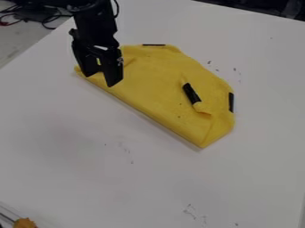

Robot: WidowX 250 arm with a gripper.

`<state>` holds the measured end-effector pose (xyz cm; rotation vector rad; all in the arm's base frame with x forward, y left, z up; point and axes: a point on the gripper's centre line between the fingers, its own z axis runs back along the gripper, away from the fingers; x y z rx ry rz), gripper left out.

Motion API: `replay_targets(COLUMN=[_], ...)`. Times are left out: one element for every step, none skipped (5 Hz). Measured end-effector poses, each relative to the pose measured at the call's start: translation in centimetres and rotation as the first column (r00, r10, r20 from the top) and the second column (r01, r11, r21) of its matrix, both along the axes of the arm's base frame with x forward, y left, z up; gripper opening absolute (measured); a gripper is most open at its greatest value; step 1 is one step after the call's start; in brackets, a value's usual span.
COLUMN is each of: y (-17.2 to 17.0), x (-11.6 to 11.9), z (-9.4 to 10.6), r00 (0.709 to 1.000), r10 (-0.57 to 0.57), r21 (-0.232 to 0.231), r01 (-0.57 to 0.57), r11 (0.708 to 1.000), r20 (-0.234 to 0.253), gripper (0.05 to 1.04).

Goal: Fold the cloth from the bottom left to the top left

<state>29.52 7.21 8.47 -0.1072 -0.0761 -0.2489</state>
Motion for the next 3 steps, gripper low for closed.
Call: replay_targets(y=[-0.1, -0.5, -0.9], x=[-3.1, -5.9, -8.2], z=[0.2, 0.3, 0.7], r00=[0.997, 0.994, 0.992], r10=[0.066, 0.095, 0.119], r21=[0.030, 0.060, 0.081], r01=[-0.065, -0.092, -0.114], r11=[0.997, 0.994, 0.990], r20=[-0.035, -0.054, -0.052], gripper=[1.000, 1.000, 1.000])
